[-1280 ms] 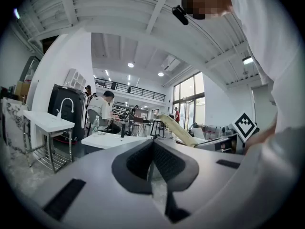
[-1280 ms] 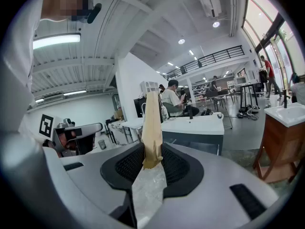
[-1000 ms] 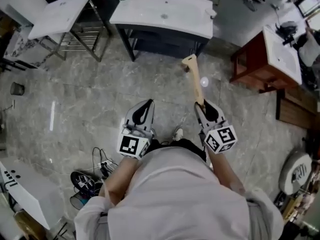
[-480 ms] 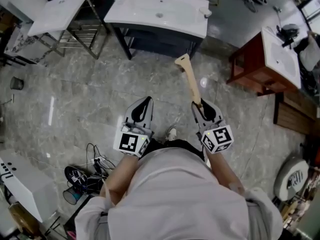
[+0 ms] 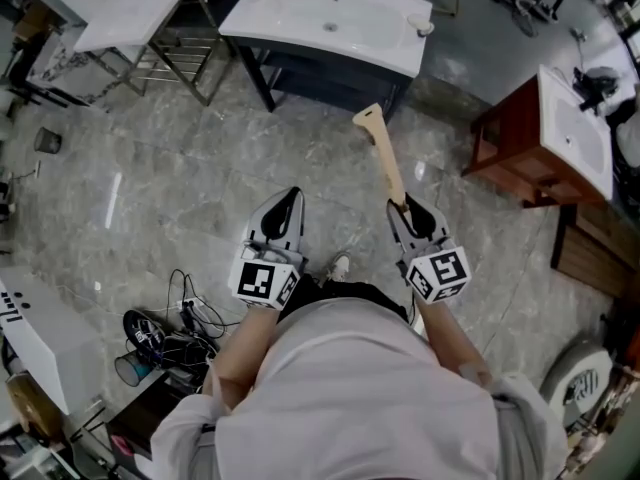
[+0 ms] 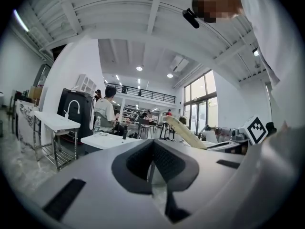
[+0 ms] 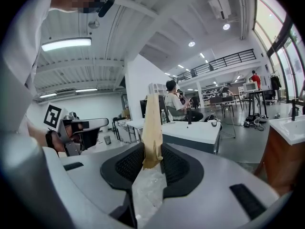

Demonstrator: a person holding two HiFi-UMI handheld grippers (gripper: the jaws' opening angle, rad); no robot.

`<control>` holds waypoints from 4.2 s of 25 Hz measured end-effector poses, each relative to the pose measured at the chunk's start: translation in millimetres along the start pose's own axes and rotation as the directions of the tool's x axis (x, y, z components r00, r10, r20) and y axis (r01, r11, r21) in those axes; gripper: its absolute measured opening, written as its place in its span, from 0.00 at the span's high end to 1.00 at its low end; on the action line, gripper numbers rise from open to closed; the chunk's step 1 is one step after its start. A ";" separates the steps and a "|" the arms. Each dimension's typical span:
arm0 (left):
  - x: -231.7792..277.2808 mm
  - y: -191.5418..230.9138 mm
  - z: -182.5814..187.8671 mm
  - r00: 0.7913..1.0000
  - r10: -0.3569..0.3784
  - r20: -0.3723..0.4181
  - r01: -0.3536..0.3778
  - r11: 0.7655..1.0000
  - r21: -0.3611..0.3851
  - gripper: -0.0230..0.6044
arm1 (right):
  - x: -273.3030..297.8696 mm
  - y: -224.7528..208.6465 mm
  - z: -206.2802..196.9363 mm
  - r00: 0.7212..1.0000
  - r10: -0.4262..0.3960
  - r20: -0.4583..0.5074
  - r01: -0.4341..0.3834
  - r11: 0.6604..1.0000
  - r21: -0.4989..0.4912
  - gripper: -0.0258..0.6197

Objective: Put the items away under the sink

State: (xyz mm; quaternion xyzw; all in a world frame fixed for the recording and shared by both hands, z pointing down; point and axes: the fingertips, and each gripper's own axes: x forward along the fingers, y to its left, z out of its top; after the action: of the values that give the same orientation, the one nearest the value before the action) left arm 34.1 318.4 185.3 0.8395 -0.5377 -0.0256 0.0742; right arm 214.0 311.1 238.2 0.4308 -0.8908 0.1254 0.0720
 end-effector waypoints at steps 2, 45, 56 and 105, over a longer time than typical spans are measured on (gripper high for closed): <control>-2.0 -1.2 3.4 1.000 0.014 0.008 -0.015 1.000 0.007 0.96 | 1.9 -0.7 0.5 1.000 0.015 0.000 -0.015 1.000 -0.007 0.76; 154.8 231.8 9.2 0.997 -0.075 0.023 0.078 0.988 -0.134 0.96 | 213.1 -17.2 72.7 0.987 -0.144 -0.076 0.140 0.988 -0.061 0.76; 195.5 246.5 7.5 0.987 -0.160 0.032 0.163 0.975 -0.152 0.96 | 229.5 -33.1 97.0 0.972 -0.231 -0.042 0.228 0.972 -0.060 0.76; 288.0 251.5 -85.1 0.986 0.145 -0.087 -0.154 0.982 -0.107 0.96 | 351.5 -162.1 -0.7 0.984 0.069 -0.166 -0.070 0.998 0.001 0.76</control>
State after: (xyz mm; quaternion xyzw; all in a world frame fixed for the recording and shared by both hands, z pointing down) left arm -60.5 -37.7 318.2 0.7915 -0.5935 -0.0174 0.1447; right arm 124.0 -48.9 348.0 0.3872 -0.8966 0.1610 0.1425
